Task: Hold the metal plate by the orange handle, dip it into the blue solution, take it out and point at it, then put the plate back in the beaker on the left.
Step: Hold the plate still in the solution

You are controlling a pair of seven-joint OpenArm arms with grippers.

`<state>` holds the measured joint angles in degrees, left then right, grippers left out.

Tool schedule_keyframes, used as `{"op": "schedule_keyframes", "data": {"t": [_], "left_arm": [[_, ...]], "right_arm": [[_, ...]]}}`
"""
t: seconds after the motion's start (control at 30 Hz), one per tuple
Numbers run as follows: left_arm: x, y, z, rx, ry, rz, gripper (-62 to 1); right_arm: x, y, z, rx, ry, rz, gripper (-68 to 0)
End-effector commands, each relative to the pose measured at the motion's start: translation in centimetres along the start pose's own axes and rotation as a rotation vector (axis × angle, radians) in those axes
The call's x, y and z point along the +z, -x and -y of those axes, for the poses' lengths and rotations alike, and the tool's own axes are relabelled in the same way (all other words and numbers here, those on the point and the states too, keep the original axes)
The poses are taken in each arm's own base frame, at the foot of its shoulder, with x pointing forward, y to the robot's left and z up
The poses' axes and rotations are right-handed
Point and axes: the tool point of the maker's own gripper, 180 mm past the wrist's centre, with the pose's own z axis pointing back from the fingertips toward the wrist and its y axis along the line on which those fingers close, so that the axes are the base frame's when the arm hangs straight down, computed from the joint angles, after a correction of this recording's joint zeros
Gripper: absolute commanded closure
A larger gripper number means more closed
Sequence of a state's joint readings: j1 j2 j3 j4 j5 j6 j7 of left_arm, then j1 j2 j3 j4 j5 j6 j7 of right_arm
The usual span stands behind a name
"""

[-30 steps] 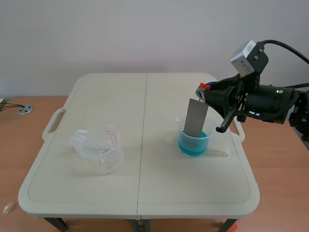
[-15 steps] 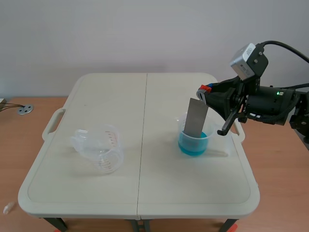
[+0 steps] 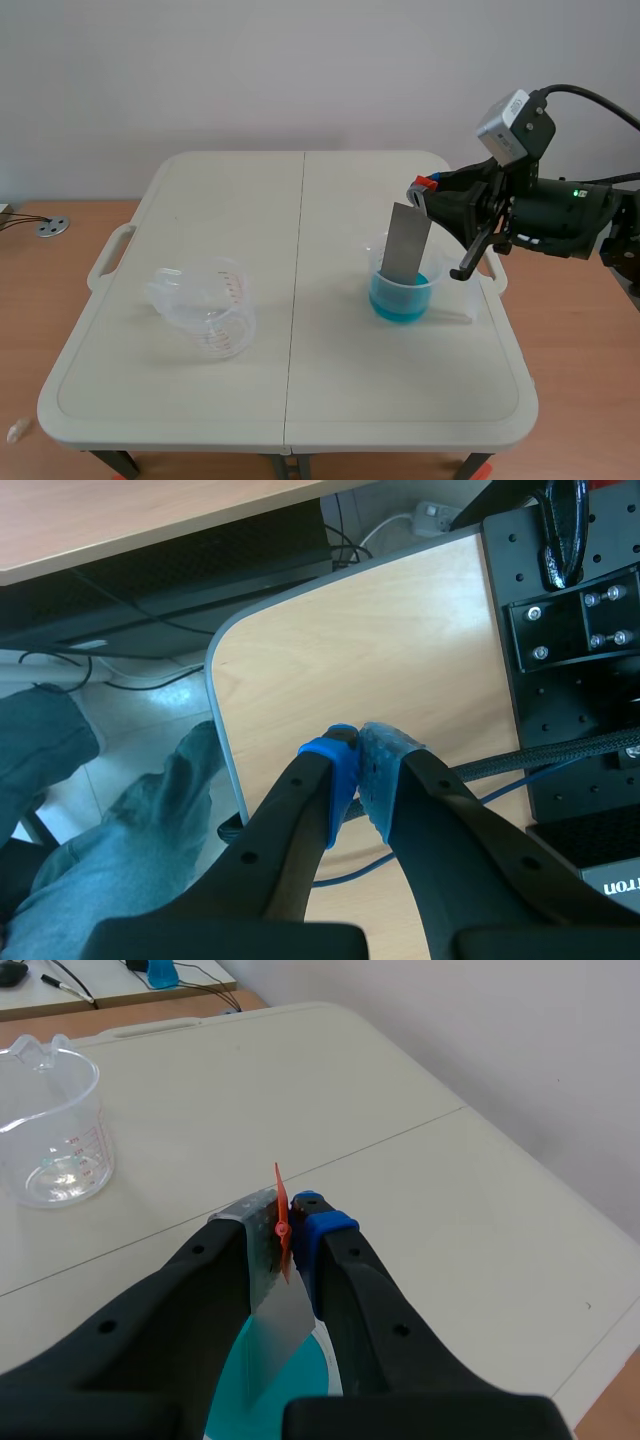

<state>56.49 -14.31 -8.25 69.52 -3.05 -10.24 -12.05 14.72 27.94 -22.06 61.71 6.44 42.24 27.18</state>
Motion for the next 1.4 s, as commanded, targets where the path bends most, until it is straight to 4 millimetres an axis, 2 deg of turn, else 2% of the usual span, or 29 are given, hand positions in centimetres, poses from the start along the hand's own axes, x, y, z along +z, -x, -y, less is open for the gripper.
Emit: {"op": "schedule_keyframes", "data": {"t": [0.0, 1.37], "left_arm": [[0.18, -0.34, 0.10, 0.002, 0.002, 0.012, -2.6], [0.12, -0.31, 0.07, 0.001, 0.001, 0.007, -2.6]], "right_arm": [[-0.03, -0.88, 0.78, 0.020, 0.006, 0.015, -1.3], [0.09, -1.09, 0.87, 0.030, 0.006, 0.024, -1.3]]}}
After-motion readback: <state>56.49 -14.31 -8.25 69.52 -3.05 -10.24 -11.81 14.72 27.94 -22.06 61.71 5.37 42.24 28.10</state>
